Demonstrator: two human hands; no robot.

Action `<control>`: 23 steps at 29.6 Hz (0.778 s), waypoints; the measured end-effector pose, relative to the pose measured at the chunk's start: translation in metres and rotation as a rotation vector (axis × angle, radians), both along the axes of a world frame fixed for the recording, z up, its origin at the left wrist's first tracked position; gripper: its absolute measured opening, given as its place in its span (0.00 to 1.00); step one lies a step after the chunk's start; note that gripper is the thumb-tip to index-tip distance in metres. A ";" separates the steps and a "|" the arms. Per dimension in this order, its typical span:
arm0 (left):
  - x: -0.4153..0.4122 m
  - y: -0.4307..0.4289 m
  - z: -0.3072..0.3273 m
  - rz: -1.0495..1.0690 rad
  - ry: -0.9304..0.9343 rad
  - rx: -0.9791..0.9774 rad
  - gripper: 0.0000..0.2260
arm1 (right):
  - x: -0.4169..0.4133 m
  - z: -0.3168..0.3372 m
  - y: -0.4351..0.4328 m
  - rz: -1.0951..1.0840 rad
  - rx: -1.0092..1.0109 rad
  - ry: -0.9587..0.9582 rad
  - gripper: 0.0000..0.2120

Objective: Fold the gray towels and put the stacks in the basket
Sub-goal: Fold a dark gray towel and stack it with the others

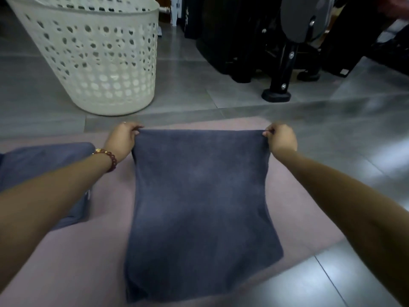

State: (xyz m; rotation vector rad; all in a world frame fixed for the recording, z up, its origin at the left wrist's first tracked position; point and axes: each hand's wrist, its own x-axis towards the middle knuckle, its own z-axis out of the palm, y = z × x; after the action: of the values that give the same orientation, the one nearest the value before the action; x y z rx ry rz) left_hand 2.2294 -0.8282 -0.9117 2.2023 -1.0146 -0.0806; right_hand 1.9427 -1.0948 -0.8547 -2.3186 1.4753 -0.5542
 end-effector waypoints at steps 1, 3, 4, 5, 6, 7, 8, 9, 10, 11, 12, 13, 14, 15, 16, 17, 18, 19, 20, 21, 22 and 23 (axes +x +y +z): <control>0.003 -0.003 -0.003 0.007 0.008 -0.019 0.14 | 0.007 -0.006 -0.004 -0.010 0.026 -0.052 0.05; 0.015 -0.011 -0.009 0.032 0.005 -0.056 0.13 | 0.025 -0.019 -0.016 -0.041 0.127 -0.173 0.05; 0.023 -0.017 -0.013 0.051 0.000 -0.070 0.12 | 0.036 -0.027 -0.025 -0.061 0.182 -0.235 0.05; 0.031 -0.021 -0.018 0.065 -0.012 -0.080 0.12 | 0.045 -0.037 -0.034 -0.082 0.224 -0.289 0.05; 0.042 -0.028 -0.022 0.080 -0.027 -0.091 0.11 | 0.056 -0.046 -0.047 -0.100 0.250 -0.335 0.04; 0.053 -0.036 -0.026 0.088 -0.038 -0.104 0.11 | 0.067 -0.054 -0.058 -0.103 0.268 -0.366 0.04; 0.064 -0.044 -0.031 0.101 -0.043 -0.110 0.11 | 0.079 -0.062 -0.069 -0.097 0.274 -0.371 0.04; 0.074 -0.052 -0.036 0.109 -0.039 -0.111 0.11 | 0.089 -0.071 -0.077 -0.084 0.269 -0.364 0.04; 0.083 -0.061 -0.041 0.114 -0.040 -0.107 0.11 | 0.100 -0.080 -0.085 -0.074 0.259 -0.356 0.04; 0.095 -0.072 -0.047 0.126 -0.040 -0.103 0.11 | 0.113 -0.091 -0.093 -0.070 0.251 -0.355 0.05; 0.102 -0.080 -0.053 0.145 -0.039 -0.103 0.11 | 0.123 -0.099 -0.099 -0.072 0.247 -0.365 0.06; 0.108 -0.085 -0.057 0.167 -0.036 -0.107 0.11 | 0.131 -0.104 -0.100 -0.078 0.243 -0.391 0.07; 0.114 -0.091 -0.064 0.189 -0.031 -0.102 0.11 | 0.139 -0.111 -0.101 -0.081 0.237 -0.406 0.08; 0.120 -0.096 -0.070 0.205 -0.030 -0.087 0.12 | 0.145 -0.115 -0.101 -0.072 0.227 -0.384 0.09; 0.125 -0.100 -0.078 0.212 -0.032 -0.046 0.12 | 0.150 -0.121 -0.100 -0.043 0.228 -0.305 0.11; 0.129 -0.103 -0.086 0.212 -0.039 0.023 0.13 | 0.152 -0.125 -0.096 0.010 0.243 -0.190 0.14; 0.130 -0.106 -0.094 0.212 -0.069 0.110 0.14 | 0.152 -0.131 -0.091 0.075 0.263 -0.071 0.20; 0.129 -0.110 -0.101 0.207 -0.120 0.197 0.16 | 0.153 -0.137 -0.085 0.143 0.267 0.024 0.26; 0.124 -0.114 -0.105 0.177 -0.185 0.255 0.17 | 0.153 -0.144 -0.078 0.218 0.226 0.090 0.29; 0.115 -0.117 -0.108 0.105 -0.233 0.282 0.19 | 0.153 -0.149 -0.069 0.311 0.151 0.148 0.31; 0.105 -0.119 -0.112 -0.002 -0.269 0.309 0.22 | 0.154 -0.157 -0.060 0.423 0.072 0.204 0.30; 0.094 -0.119 -0.115 -0.114 -0.304 0.363 0.27 | 0.154 -0.164 -0.050 0.547 0.019 0.259 0.29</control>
State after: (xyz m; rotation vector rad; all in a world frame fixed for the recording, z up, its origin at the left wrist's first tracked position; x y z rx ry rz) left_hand 2.3230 -0.9473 -1.0263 2.5354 -1.3839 0.0222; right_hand 2.0963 -1.1452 -1.0186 -2.6974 0.8562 -0.0919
